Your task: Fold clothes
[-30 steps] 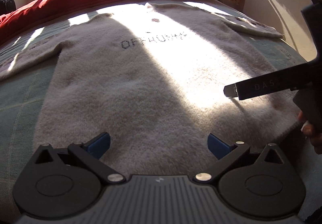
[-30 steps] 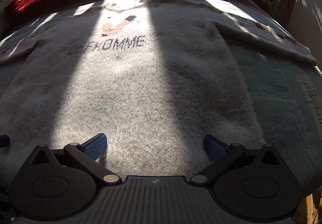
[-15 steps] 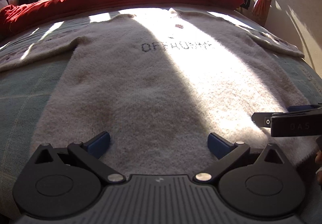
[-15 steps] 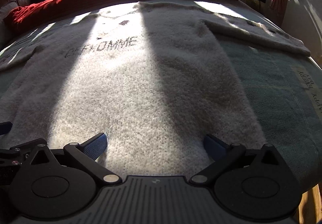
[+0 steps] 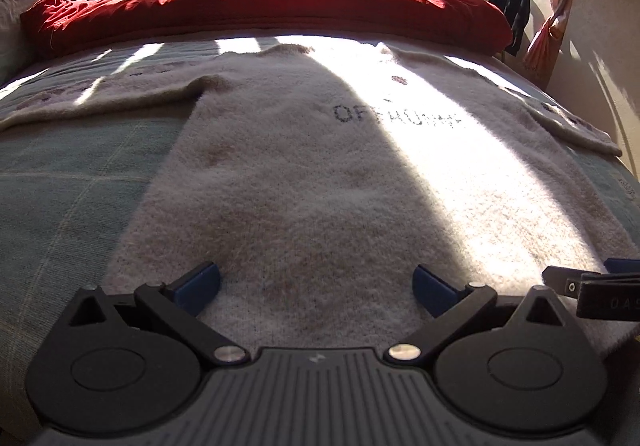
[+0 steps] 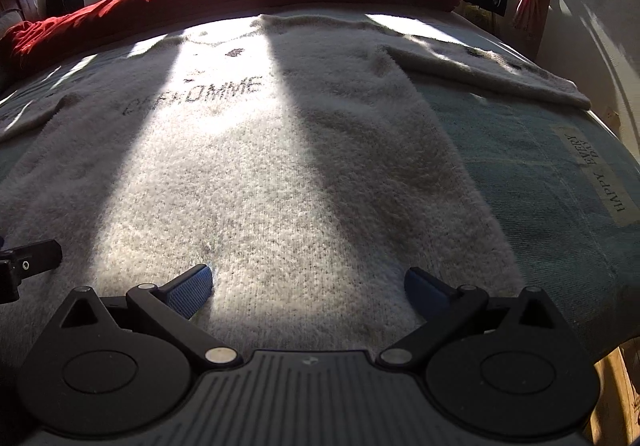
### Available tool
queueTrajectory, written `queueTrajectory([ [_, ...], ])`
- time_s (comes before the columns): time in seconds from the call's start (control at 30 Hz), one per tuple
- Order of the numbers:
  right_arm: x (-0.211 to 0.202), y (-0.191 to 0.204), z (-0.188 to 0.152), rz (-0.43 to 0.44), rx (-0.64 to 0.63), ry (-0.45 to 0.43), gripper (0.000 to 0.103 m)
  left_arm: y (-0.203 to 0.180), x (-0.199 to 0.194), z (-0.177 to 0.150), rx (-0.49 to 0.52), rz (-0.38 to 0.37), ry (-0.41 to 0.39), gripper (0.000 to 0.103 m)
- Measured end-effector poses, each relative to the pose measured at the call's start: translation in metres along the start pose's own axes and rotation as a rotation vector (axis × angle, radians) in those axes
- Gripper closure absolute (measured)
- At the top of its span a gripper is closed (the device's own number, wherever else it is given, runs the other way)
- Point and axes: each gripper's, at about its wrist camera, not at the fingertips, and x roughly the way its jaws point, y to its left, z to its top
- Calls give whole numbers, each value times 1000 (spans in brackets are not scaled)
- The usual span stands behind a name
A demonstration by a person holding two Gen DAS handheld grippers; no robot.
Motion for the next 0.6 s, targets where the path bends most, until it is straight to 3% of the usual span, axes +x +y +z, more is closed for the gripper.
queueTrajectory([
  [0.17,-7,4,-14,-28,-1,-60,0,-7,-15,-21,57,12,-66,1],
  [0.37,-17,6,1,8,-7,-72,0,7,-21,15,-3,9,-86,1],
  [0.47,-15,15,14,26,-51,-115,0,16,-6,26,-28,0,-19,1],
  [0.53,-8,20,17,31,-67,-96,0,22,4,20,-52,26,35,1],
  [0.6,1,23,14,27,-61,-49,0,21,2,8,-38,38,27,1],
])
